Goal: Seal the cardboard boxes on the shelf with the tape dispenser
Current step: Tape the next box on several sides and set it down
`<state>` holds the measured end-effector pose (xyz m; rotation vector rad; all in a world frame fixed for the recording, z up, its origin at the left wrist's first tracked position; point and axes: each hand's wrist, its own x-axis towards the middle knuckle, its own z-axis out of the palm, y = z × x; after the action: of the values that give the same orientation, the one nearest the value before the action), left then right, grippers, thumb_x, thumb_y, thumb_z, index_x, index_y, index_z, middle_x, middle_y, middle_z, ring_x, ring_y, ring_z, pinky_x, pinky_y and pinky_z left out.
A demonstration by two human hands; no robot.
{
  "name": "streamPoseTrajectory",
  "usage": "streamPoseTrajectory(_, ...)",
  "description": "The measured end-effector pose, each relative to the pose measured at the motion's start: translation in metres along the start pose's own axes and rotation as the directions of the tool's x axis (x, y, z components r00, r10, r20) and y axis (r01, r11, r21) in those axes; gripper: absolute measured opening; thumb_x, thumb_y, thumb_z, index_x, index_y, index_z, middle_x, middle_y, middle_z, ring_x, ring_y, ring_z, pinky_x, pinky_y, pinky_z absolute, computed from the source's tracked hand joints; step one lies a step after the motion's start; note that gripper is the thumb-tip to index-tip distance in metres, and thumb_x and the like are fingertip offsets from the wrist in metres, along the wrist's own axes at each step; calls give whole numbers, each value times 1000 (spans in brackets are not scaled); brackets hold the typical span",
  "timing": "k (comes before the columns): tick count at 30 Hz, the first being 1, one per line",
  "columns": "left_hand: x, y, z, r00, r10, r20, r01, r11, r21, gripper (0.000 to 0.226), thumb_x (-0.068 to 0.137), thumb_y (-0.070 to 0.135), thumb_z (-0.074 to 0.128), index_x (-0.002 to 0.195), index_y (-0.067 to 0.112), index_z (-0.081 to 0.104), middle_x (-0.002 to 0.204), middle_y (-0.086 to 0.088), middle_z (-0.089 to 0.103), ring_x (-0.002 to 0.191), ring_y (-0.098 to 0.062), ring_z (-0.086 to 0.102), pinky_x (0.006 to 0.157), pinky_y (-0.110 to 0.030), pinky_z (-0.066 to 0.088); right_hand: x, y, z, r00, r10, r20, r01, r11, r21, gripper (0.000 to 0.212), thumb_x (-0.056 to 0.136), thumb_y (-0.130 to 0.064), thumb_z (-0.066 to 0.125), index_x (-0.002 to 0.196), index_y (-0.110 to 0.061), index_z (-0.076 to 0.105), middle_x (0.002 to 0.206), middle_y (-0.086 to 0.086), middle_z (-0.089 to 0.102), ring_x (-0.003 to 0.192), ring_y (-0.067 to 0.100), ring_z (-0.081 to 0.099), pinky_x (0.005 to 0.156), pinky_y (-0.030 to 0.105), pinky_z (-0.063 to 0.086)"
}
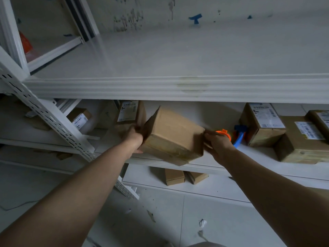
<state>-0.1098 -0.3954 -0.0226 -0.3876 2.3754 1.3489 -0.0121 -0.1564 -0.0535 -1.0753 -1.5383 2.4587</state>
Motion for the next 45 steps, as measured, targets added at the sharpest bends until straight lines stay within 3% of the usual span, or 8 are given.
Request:
streamPoseTrajectory(6, 3, -15, 16, 992, -122, 10, 123, 992, -32, 29, 101, 18, 31, 120, 9, 51, 106, -18, 63, 85, -32, 65, 60, -42, 59, 4, -4, -4, 1000, -13, 23, 10, 993, 118, 27, 95, 0, 49, 115, -9, 66, 117, 9, 64, 103, 22, 61, 80, 32, 51)
streamPoseTrajectory(10, 3, -14, 17, 985, -156, 70, 159, 986, -43, 32, 102, 23, 29, 102, 8, 57, 90, -17, 62, 78, -29, 62, 66, -42, 59, 2, -9, 3, 994, -47, 96, 33, 988, 148, 31, 95, -8, 53, 126, -11, 59, 120, 4, 63, 110, 19, 59, 77, 29, 50)
streamPoseTrajectory(16, -2, -17, 13, 965, -235, 115, 243, 968, -57, 50, 102, 49, 22, 111, 8, 50, 87, -20, 63, 72, -29, 65, 49, -32, 51, 7, -6, 3, 988, -74, 138, 54, 987, 149, 28, 94, -6, 55, 121, -3, 61, 118, 11, 65, 107, 22, 63, 91, 30, 51)
streamPoseTrajectory(23, -6, -23, 18, 955, -247, 163, 268, 955, -125, 65, 86, 77, 24, 98, 17, 46, 99, -19, 64, 93, -34, 64, 70, -40, 58, 8, 6, 1, 977, -73, 200, 56, 995, 88, 45, 90, 1, 59, 133, -9, 52, 122, 8, 63, 107, 23, 62, 83, 29, 54)
streamPoseTrajectory(27, -4, -31, 18, 949, -264, 174, 274, 961, -36, 68, 82, 81, 28, 94, 17, 49, 104, -18, 64, 96, -32, 66, 80, -40, 58, 6, 9, 6, 990, -20, 142, 45, 983, -178, 67, 88, -26, 67, 146, -20, 35, 147, 3, 39, 134, 26, 40, 104, 40, 38)
streamPoseTrajectory(30, -2, -32, 19, 942, -279, 184, 292, 955, -47, 66, 84, 79, 30, 97, 16, 48, 107, -18, 63, 100, -33, 64, 83, -39, 57, 2, 9, 6, 966, 178, 186, -132, 963, -237, 89, 73, -51, 71, 146, -17, 33, 147, 7, 40, 133, 32, 40, 103, 47, 40)
streamPoseTrajectory(39, -4, -2, 39, 994, -62, 85, 60, 998, 24, 55, 95, 59, 34, 137, 25, 38, 131, -11, 53, 112, -35, 57, 80, -48, 57, -9, 4, 1, 980, 63, 188, -20, 974, -225, 45, 99, -43, 43, 139, -22, 41, 110, 10, 56, 95, 27, 62, 73, 37, 55)
streamPoseTrajectory(45, -14, 18, 41, 976, -38, 214, 99, 954, -282, 53, 86, 69, 46, 104, 21, 60, 100, -13, 67, 96, -33, 61, 94, -56, 48, -20, 0, -8, 977, -30, 213, 86, 963, -256, 28, 97, -39, 49, 114, -18, 55, 93, 16, 66, 81, 29, 71, 70, 39, 58)
